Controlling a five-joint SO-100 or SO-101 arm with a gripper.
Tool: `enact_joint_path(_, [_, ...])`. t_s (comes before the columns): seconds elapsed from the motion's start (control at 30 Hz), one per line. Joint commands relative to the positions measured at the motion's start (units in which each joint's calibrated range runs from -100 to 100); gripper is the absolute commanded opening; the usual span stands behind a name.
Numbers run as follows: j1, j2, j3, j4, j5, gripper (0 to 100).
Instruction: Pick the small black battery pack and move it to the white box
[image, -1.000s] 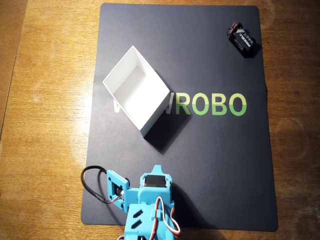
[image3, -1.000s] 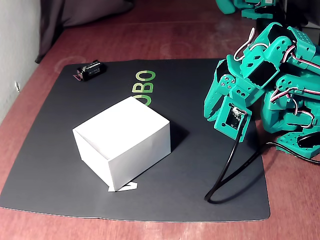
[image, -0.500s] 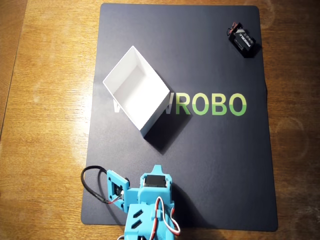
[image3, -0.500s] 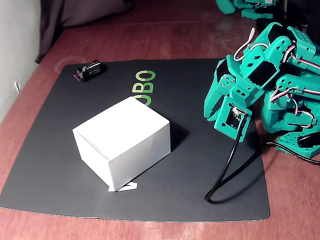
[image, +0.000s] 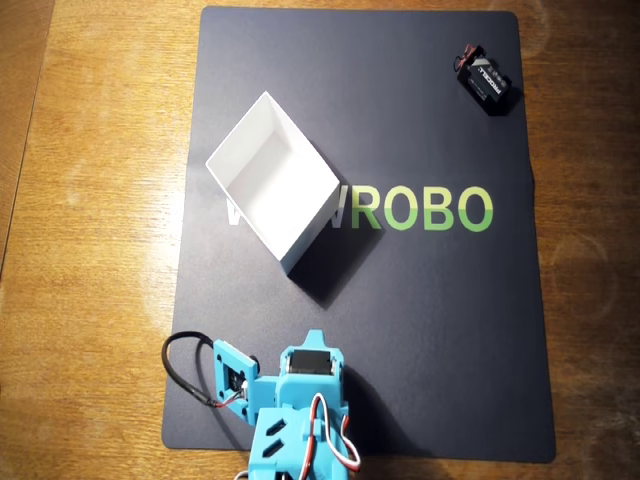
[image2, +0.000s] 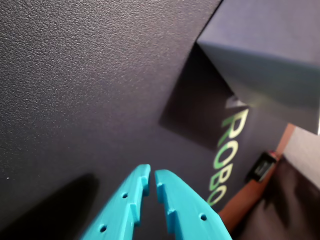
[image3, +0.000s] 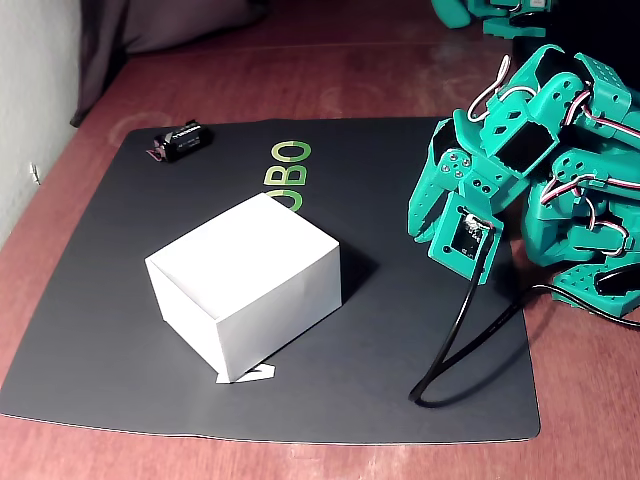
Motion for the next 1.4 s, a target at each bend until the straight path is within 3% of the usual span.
enact_joint_path(0.0, [0.4,-0.1,0.0,0.2,-0.1,0])
enact_joint_path(1.37, [-0.4,-0.1,0.0,0.2,-0.4,0])
